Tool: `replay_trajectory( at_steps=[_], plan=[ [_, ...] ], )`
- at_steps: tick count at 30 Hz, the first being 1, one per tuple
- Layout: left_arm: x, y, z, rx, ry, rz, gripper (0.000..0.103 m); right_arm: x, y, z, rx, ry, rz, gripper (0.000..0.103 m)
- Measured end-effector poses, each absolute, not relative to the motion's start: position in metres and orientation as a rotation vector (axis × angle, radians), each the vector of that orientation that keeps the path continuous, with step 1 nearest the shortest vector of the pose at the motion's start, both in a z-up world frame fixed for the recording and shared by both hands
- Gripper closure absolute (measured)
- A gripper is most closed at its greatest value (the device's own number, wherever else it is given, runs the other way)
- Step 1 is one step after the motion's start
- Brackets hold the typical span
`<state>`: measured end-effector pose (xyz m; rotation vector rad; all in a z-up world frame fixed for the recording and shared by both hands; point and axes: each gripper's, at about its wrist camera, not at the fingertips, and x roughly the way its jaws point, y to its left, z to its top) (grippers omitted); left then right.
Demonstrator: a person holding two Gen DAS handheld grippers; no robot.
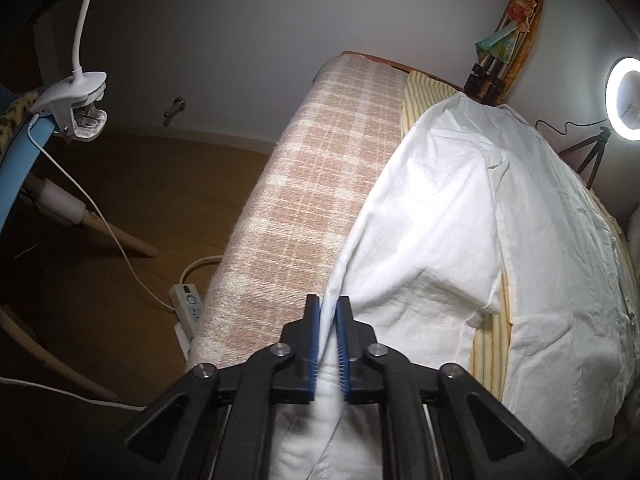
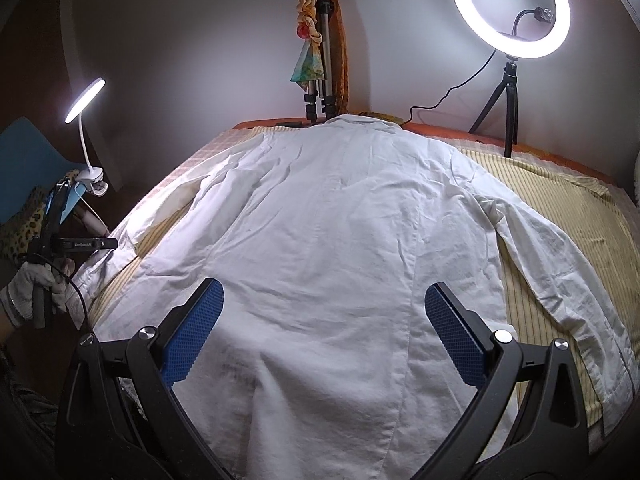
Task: Fold small clothes
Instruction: 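Fold the grasped side edge inward over the shirt back, open left tool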
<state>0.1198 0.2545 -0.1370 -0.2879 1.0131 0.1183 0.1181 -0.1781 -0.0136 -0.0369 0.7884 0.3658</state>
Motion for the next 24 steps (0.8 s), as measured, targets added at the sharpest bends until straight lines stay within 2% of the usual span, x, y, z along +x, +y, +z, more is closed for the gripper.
replay_trajectory(
  at_steps=[6,7,9,10,11,12,14,16,17,18,19,24],
  plan=[
    [0.114,0.255,-0.130,-0.282,0.972,0.118,0.103,0.112,-0.173,-0.011,-0.052,0.779,0.377,0.000],
    [0.113,0.255,-0.127,-0.270,0.963,0.130,0.100,0.112,-0.172,-0.011,-0.056,0.776,0.379,0.000],
    [0.113,0.254,-0.122,-0.238,0.938,0.142,0.086,0.110,-0.171,-0.011,-0.064,0.774,0.380,0.000],
    [0.113,0.254,-0.121,-0.235,0.936,0.134,0.068,0.109,-0.170,-0.010,-0.067,0.772,0.381,0.000],
    [0.115,0.254,-0.122,-0.232,0.947,0.134,0.055,0.109,-0.170,-0.010,-0.069,0.772,0.381,0.000],
    [0.116,0.254,-0.125,-0.229,0.962,0.138,0.050,0.109,-0.170,-0.010,-0.070,0.771,0.382,0.000],
    [0.120,0.252,-0.133,-0.219,0.989,0.133,0.054,0.108,-0.169,-0.011,-0.070,0.773,0.383,0.000],
    [0.122,0.248,-0.138,-0.193,0.997,0.138,0.068,0.108,-0.169,-0.010,-0.069,0.774,0.383,0.000],
    [0.123,0.246,-0.137,-0.194,0.987,0.125,0.092,0.108,-0.168,-0.010,-0.069,0.774,0.384,0.000],
    [0.124,0.246,-0.137,-0.212,0.988,0.103,0.100,0.108,-0.168,-0.010,-0.069,0.773,0.385,0.000],
    [0.124,0.246,-0.135,-0.224,0.979,0.104,0.103,0.107,-0.168,-0.010,-0.070,0.772,0.386,0.000],
    [0.121,0.238,-0.114,-0.254,0.900,0.087,0.103,0.106,-0.165,-0.009,-0.078,0.767,0.393,0.000]
  ],
)
